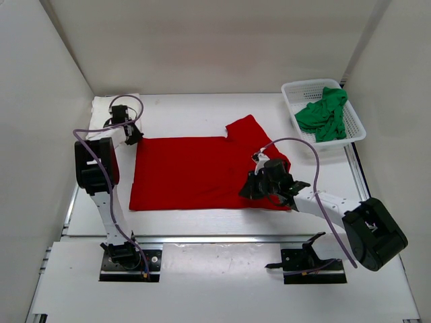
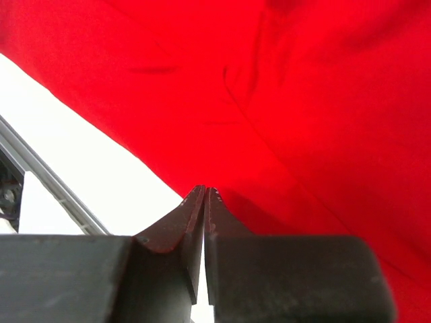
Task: Fold and stack the t-shirts
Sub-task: Grap the side of the flattened tshirt furthest away from the robot with both arms
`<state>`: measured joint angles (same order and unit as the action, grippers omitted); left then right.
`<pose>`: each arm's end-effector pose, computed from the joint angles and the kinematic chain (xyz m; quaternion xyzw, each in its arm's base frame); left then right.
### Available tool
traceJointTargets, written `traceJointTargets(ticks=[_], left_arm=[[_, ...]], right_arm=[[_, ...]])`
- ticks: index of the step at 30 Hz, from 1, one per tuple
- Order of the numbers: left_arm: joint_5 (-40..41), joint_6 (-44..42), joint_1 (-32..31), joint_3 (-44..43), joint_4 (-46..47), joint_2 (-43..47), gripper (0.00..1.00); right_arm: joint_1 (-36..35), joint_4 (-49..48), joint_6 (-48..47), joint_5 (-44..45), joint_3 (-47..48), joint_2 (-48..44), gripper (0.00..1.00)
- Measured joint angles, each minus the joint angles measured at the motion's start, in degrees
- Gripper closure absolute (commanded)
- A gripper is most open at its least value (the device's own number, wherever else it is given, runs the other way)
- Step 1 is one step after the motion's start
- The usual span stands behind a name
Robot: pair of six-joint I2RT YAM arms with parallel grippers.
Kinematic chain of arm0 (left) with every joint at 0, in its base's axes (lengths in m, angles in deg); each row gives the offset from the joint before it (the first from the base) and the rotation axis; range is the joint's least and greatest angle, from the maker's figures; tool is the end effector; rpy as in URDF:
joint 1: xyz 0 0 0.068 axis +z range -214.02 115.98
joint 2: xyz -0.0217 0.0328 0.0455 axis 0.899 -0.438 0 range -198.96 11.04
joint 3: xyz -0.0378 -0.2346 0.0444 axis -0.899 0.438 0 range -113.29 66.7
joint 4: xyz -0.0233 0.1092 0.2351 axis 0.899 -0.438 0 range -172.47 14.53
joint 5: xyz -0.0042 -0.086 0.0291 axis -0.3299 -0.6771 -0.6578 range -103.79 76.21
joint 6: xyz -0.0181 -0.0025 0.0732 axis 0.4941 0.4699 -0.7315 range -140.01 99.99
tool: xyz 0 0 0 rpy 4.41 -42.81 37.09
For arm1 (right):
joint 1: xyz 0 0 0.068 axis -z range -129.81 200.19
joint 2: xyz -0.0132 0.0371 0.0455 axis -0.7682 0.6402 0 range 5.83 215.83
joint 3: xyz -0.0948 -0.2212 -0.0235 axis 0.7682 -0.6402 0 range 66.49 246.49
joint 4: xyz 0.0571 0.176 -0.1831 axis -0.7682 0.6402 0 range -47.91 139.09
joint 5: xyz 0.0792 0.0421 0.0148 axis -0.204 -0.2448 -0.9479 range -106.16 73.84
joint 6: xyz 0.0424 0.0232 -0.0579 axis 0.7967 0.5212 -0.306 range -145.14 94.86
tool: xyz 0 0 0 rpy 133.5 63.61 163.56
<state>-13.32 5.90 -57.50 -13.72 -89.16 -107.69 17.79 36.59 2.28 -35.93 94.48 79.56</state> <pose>0.4416 0.0510 0.1042 -0.2653 0.9075 -0.0510 0.3216 0.2168 0.1631 0.1168 -0.1110 0.8898 0.3417 0.2816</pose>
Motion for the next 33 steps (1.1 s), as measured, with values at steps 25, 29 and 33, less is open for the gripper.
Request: traceJointTargets(ticks=[25,29,33], left_arm=[[4.0,-1.6,-1.0,-12.2,-7.8,-6.5,0.73],[4.5,-2.1,-1.8,-12.4,-10.1,-6.7,0.69],[4.7,-1.7,-2.0,-11.7,-10.1,-6.4,0.58]], right_arm=[[8.1,0.0,-0.4,-1.4,20.6,8.8,0.78],[9.7,0.0,-0.4,-1.9,20.5,6.6,0.79],[12.3,-0.3,-0.4,-2.7,20.5,4.3,0.78]])
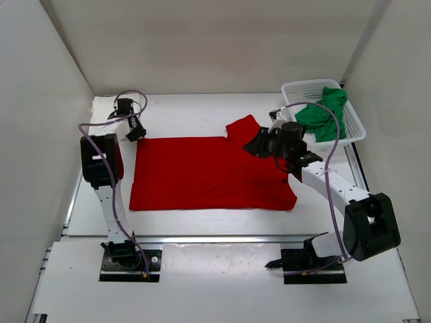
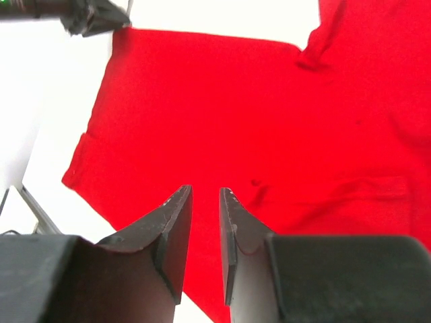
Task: Fold and stack the t-shirts
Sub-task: Grap the side of the flattened tshirt furthest away from the robot with both arms
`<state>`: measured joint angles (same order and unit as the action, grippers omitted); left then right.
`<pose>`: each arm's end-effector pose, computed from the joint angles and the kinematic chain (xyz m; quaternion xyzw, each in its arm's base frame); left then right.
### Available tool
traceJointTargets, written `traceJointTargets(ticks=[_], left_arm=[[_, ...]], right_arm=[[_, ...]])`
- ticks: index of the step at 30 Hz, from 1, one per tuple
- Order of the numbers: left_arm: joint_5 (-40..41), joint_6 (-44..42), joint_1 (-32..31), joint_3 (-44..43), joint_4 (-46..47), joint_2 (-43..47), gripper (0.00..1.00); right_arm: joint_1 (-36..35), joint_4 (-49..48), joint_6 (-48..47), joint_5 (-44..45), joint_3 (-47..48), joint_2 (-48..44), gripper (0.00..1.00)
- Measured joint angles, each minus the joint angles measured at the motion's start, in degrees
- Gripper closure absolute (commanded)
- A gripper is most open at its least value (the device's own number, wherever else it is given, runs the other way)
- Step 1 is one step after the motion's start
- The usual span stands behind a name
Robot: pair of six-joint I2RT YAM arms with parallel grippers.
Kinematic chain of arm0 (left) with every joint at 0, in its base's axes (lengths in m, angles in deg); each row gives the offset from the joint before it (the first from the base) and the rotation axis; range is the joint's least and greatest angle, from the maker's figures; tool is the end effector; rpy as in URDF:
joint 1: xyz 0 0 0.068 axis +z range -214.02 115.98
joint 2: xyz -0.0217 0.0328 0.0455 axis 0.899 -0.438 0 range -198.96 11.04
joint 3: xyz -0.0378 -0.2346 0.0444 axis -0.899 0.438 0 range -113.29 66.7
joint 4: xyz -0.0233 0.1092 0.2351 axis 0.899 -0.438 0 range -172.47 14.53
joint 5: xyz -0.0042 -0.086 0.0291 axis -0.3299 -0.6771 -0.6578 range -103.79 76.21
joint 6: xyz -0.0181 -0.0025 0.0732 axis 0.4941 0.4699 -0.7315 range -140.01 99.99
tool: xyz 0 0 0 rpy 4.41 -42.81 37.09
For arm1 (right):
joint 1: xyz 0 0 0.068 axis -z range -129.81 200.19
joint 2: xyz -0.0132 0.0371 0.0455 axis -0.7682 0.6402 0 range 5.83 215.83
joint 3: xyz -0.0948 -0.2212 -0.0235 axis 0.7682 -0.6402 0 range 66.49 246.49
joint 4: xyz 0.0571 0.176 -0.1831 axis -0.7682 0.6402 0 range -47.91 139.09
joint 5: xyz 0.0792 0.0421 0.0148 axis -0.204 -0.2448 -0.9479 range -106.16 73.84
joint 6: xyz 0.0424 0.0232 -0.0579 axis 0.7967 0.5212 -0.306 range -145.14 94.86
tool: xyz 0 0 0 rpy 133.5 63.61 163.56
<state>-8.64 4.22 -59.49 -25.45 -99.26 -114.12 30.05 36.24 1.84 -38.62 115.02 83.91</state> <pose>0.4638 0.0425 0.1055 -0.2502 0.9241 -0.0064 0.2886 0.3065 0.1383 0.2189 -0.0573 0.8261 0.3638 0.4264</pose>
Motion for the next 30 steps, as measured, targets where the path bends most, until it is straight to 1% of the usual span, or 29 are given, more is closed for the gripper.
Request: traceJointTargets(ticks=[7,8,9,13,14,17,20,25,26,27,30], left_arm=[[0.0,1.6,2.0,3.6,3.0,1.9,0.53],[-0.2,1.7,2.3,4.1,3.4,2.1,0.54],[-0.2,1.8,2.7,4.4,3.5,2.4,0.58],[0.0,1.2,3.0,4.4,3.2,2.4,0.58],[0.3,0.8,2.8,4.3,3.0,2.4,0.59],[1.2,-0.6,1.8,3.5,1.2,2.3,0.55],[2.1,-1.6,0.2,1.8,-1.0,1.6,0.54],[3.1,-2.7,-1.7,-2.2,-4.4,-0.4,0.55],[3.2,-2.8,-1.9,-2.6,-4.9,-0.7,0.52],[3.3,-2.8,-1.9,-2.8,-5.1,-0.8,0.43],[3.5,-2.7,-1.6,-2.8,-5.0,-0.9,0.4]], right_arm=[[0.2,-0.2,0.0,-0.6,-0.5,-0.5,0.78],[0.2,-0.2,0.0,-0.7,-0.7,-0.5,0.78],[0.1,-0.3,0.0,-0.8,-0.9,-0.5,0.78],[-0.1,-0.3,0.2,-1.0,-1.1,-0.5,0.78],[-0.2,-0.5,0.2,-1.0,-1.1,-0.5,0.78],[-0.4,-0.9,0.3,-1.0,-1.1,-0.5,0.78],[-0.5,-1.1,0.4,-1.2,-1.1,-0.5,0.77],[-0.8,-1.1,0.8,-1.3,-1.1,-1.0,0.77],[-0.8,-1.1,0.9,-1.4,-1.1,-1.2,0.77],[-0.8,-1.1,1.0,-1.6,-1.1,-1.4,0.78],[-0.8,-1.3,1.1,-1.9,-1.1,-2.0,0.78]])
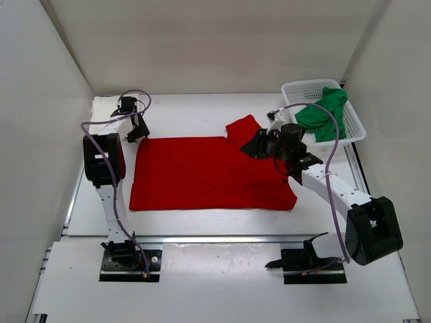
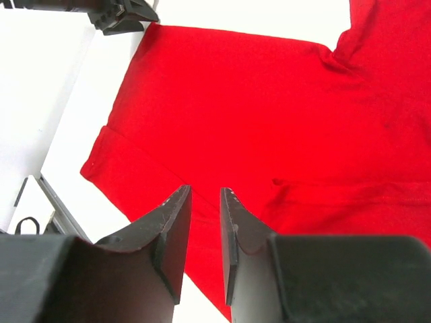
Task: Fold and stack the t-shirts
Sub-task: Grap the side of the flattened tshirt furthest away from the robot with both arms
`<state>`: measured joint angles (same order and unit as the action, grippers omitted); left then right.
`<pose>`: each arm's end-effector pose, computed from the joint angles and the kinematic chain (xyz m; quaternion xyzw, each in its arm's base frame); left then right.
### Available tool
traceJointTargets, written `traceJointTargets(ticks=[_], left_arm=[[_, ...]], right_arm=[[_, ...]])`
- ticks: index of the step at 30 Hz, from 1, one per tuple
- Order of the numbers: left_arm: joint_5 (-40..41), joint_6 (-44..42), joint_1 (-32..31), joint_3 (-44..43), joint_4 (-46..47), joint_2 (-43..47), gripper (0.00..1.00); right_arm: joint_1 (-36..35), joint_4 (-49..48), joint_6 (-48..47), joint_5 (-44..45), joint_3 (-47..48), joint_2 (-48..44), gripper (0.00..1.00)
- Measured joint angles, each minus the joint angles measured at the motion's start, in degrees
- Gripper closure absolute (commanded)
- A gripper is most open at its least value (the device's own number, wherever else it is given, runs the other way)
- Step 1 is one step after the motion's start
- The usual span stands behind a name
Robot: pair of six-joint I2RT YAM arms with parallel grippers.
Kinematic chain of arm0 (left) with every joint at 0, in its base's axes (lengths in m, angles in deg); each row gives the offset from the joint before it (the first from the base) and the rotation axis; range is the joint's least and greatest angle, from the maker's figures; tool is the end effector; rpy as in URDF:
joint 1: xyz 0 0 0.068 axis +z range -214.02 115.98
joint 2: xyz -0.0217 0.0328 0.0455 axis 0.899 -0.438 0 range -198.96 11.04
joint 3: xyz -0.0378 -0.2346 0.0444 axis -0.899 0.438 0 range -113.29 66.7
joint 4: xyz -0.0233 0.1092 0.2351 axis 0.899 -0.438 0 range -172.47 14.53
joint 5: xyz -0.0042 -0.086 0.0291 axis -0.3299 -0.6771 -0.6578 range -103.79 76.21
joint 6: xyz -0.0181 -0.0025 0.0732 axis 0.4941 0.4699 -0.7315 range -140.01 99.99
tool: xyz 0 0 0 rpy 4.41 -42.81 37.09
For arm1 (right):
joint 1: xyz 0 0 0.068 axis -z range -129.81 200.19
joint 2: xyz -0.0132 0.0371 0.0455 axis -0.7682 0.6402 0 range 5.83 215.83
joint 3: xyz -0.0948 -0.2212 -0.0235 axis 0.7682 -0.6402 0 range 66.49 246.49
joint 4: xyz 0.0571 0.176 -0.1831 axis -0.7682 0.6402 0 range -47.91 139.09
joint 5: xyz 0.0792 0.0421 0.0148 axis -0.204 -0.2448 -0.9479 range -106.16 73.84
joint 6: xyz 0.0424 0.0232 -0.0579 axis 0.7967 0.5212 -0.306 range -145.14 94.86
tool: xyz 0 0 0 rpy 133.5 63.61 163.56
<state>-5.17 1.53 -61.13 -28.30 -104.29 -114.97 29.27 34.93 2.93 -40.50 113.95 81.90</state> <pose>0.4638 0.0330 0.1084 -0.2229 0.9369 0.0296 0.2679 0.2987 0.1423 0.2261 -0.0681 0.8136 0.3868 0.4287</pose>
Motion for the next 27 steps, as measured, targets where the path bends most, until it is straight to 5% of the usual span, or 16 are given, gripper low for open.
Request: traceJointTargets(ticks=[9,13,18,27], left_arm=[[0.0,1.5,1.1,4.3,4.8,2.0,0.35],[-0.3,2.6,1.6,7.7,7.4,3.8,0.55],[-0.7,2.3,1.6,5.6,4.5,3.0,0.56],[-0.6,1.4,1.1,3.4,1.9,1.8,0.83]], right_arm=[[-0.3,-0.2,0.2,-0.6,0.0,0.0,0.78],[-0.7,-0.2,0.2,-0.9,0.0,0.1,0.78],[-0.8,-0.2,0.3,-1.6,0.1,0.4,0.78],[-1.0,-1.4,0.8,-2.0,0.3,0.4,0.77]])
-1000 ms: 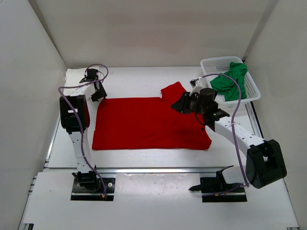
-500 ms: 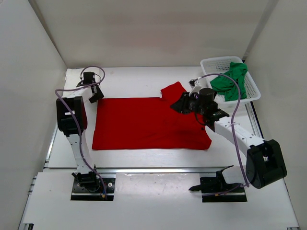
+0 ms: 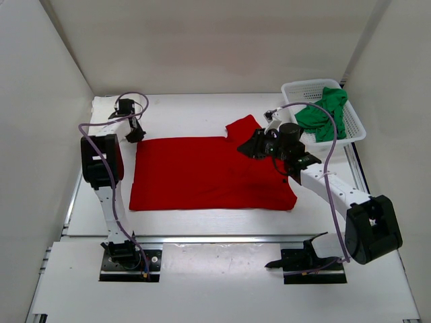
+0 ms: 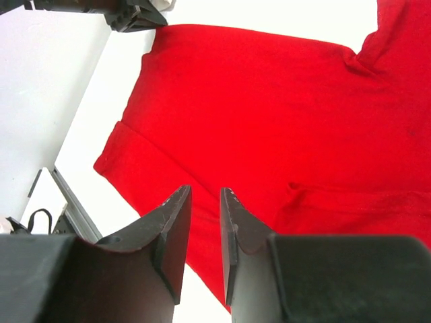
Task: Fold and stack the t-shirts
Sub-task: Grap the side of the flattened tshirt furthest away from the robot with both arms
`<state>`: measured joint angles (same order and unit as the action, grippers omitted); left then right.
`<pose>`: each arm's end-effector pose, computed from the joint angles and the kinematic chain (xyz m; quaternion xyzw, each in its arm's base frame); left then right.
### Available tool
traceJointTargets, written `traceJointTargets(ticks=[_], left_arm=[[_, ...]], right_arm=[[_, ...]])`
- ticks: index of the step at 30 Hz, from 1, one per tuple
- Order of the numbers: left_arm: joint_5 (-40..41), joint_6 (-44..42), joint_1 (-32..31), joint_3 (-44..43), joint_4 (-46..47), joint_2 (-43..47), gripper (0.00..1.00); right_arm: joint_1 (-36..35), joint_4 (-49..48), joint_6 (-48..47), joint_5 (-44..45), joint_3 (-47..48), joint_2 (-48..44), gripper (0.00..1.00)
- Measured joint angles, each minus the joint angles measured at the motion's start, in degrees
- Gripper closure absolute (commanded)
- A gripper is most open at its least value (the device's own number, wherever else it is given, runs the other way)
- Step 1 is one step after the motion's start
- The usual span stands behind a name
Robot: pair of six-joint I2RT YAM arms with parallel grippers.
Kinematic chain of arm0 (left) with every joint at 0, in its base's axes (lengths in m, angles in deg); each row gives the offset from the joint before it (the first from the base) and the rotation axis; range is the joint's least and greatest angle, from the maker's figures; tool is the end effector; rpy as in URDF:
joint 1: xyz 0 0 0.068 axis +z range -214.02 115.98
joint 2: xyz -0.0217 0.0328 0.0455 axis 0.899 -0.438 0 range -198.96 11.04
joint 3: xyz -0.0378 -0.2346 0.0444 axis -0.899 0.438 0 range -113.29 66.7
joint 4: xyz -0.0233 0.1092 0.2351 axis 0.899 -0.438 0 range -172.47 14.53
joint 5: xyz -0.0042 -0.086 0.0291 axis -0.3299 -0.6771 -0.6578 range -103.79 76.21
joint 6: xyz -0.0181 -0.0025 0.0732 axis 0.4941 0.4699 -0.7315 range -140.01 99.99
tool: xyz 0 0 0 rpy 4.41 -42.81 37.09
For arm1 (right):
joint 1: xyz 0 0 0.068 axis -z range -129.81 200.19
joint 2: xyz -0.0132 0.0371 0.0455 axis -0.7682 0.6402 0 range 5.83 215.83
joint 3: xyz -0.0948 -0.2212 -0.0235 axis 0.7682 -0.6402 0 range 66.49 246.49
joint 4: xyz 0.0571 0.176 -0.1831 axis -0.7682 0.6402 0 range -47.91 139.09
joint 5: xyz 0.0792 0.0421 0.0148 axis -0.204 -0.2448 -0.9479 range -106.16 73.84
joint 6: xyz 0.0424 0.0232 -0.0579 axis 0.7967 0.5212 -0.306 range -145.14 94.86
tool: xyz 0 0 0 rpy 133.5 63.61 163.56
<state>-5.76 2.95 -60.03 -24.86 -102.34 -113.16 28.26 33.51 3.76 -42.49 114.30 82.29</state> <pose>0.4557 0.0407 0.1061 -0.2422 0.9316 0.0234 0.2699 0.2970 0.1500 0.2296 -0.0818 0.8044 0.4081 0.4239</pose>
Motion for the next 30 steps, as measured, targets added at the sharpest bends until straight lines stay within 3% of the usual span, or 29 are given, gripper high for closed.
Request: traceJointTargets(ticks=[5,10,14,16,18,24,30], left_arm=[[0.0,-0.1,-0.1,0.0,0.0,0.0,1.0],[-0.3,0.2,-0.2,1.5,2.1,0.5,1.0],[-2.5,1.6,0.0,5.3,4.9,2.7,1.0],[-3.5,2.2,0.1,6.9,5.7,3.7,1.0],[-4.6,2.8,0.0,8.7,6.8,4.7,1.0],[-8.1,5.0,0.3,14.1,10.1,7.7,1.0],[-10.3,5.9,0.8,15.5,11.7,9.3,1.0]], right_arm=[[0.9,-0.5,-0.2,-0.1,2.8,3.7,0.78],[4.9,0.6,-1.8,1.6,10.6,14.7,0.79],[7.4,5.0,-5.3,7.8,19.3,24.3,0.84],[7.9,7.1,-7.1,11.8,23.6,28.8,0.8],[8.5,10.4,-8.9,15.1,29.2,33.7,0.68],[9.6,24.0,-13.7,20.0,59.3,55.3,0.55],[9.7,41.0,-16.5,23.2,91.1,75.6,0.54]])
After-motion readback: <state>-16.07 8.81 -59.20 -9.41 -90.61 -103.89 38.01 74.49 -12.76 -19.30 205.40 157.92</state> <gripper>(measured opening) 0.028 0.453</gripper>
